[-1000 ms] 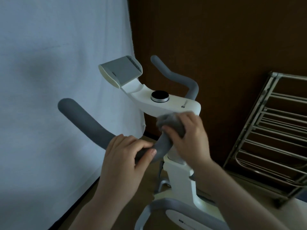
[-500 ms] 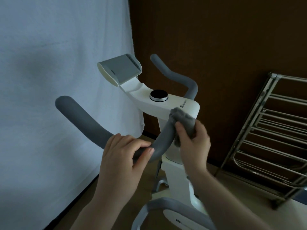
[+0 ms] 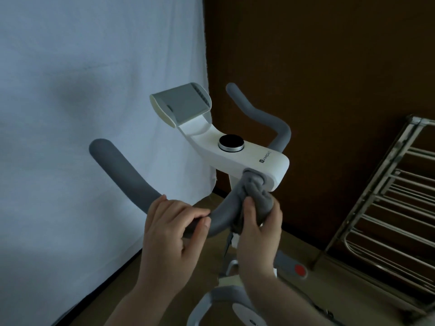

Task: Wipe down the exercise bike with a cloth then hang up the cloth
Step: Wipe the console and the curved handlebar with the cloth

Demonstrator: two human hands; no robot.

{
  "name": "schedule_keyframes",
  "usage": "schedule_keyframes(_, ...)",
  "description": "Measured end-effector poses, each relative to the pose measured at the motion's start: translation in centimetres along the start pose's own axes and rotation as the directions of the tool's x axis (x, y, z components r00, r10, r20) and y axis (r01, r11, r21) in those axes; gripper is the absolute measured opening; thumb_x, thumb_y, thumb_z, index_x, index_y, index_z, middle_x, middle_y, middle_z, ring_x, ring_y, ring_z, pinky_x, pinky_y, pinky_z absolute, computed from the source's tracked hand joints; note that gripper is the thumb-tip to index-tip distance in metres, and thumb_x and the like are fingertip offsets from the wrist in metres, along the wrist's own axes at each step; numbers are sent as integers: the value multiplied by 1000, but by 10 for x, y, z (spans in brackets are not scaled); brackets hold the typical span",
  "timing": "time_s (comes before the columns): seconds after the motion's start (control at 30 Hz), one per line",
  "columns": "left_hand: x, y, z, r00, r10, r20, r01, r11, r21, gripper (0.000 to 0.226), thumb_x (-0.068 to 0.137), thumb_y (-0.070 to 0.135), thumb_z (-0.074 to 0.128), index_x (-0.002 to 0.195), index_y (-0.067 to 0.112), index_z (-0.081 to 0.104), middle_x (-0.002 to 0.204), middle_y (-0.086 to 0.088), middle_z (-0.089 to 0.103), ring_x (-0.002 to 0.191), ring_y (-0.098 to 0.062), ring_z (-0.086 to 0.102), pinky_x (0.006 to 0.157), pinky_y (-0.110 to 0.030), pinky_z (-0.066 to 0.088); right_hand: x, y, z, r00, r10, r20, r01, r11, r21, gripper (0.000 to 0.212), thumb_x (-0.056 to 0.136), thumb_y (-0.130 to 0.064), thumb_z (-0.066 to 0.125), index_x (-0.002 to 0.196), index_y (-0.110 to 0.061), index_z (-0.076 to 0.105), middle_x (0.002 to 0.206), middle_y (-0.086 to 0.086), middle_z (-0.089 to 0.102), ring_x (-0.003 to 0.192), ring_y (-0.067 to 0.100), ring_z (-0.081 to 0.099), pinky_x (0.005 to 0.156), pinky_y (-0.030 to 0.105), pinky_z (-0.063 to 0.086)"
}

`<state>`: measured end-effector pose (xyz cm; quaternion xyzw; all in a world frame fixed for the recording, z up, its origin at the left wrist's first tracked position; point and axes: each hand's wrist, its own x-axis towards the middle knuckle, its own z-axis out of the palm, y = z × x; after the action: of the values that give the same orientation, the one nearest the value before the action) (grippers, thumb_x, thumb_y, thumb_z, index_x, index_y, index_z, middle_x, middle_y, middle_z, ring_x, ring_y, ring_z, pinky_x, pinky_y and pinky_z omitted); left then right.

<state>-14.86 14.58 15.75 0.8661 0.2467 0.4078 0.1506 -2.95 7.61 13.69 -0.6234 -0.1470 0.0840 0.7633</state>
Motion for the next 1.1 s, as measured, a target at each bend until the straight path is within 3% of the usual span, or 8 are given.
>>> schedule_keyframes(0.13, -5, -1, 4, 999, 3, -41, -3, 1000, 7, 29, 93, 31, 49, 93, 15, 73, 88, 7, 66, 90, -10, 59, 106, -32, 34, 22, -10, -1, 1000, -8, 28, 10, 998, -63, 26, 91, -31, 60, 116, -35, 51, 116, -14, 49, 109, 10, 55, 91, 39, 54)
schedule_keyframes(0.23, -11, 6, 4, 997, -39, -72, 39, 999, 11, 28, 93, 30, 49, 96, 16, 72, 95, 9, 65, 100, -9, 57, 112, -29, 25, -18, -10, -9, 974, -131, 183, 157, 979, -133, 28, 89, -28, 62, 108, -45, 50, 106, -29, 45, 104, 1, 54, 88, 30, 54)
schedule_keyframes(0.4, -15, 10, -1, 996, -90, 10, 89, 995, 52, 31, 94, 34, 44, 110, 23, 68, 112, 13, 64, 122, -7, 49, 116, -38, 24, 24, -10, -36, 806, -364, 467, 568, 696, -438, 33, 86, -35, 62, 119, -26, 60, 113, -11, 53, 105, 11, 45, 92, 40, 46)
schedule_keyframes(0.6, -42, 24, 11, 965, -237, -110, 221, 965, -141, 53, 93, 33, 49, 143, 37, 30, 149, 28, 28, 144, -4, 20, 113, -37, 27, -23, -19, -10, 613, -475, 632, 766, 554, -327, 25, 84, -36, 63, 108, -28, 61, 104, -8, 56, 97, 13, 49, 81, 29, 45)
schedule_keyframes(0.73, -48, 21, 4, 958, -258, -128, 260, 966, -1, 61, 94, 19, 57, 145, 36, 26, 151, 20, 25, 144, -4, 18, 115, -38, 24, 1, -29, -15, 473, -521, 710, 879, 331, -343, 29, 77, -38, 68, 102, -23, 67, 97, -1, 62, 90, 21, 56, 77, 34, 42)
schedule_keyframes(0.87, -43, 13, -17, 893, -429, -138, 438, 898, 43, 59, 93, 19, 56, 144, 33, 31, 146, 27, 19, 141, 4, 12, 118, -33, 21, 5, -28, -25, 501, -499, 706, 862, 363, -355, 30, 74, -31, 77, 100, -23, 65, 97, 0, 60, 89, 22, 55, 73, 36, 46)
schedule_keyframes(1.0, -43, 16, -16, 890, -441, -117, 448, 893, 43, 61, 93, 19, 56, 141, 38, 23, 147, 23, 19, 142, -5, 21, 118, -35, 23, -5, -34, 18, 548, -455, 702, 830, 395, -393, 26, 79, -37, 69, 95, -16, 69, 91, 3, 63, 86, 25, 57, 72, 40, 48)
schedule_keyframes(1.1, -49, 14, -20, 900, -432, -58, 436, 898, 66, 64, 95, 18, 54, 137, 47, 14, 149, 25, 14, 143, -2, 16, 118, -27, 18, -4, -36, 8, 475, -486, 734, 880, 272, -390, 28, 76, -42, 62, 90, -18, 69, 86, 1, 62, 81, 24, 59, 72, 39, 46)
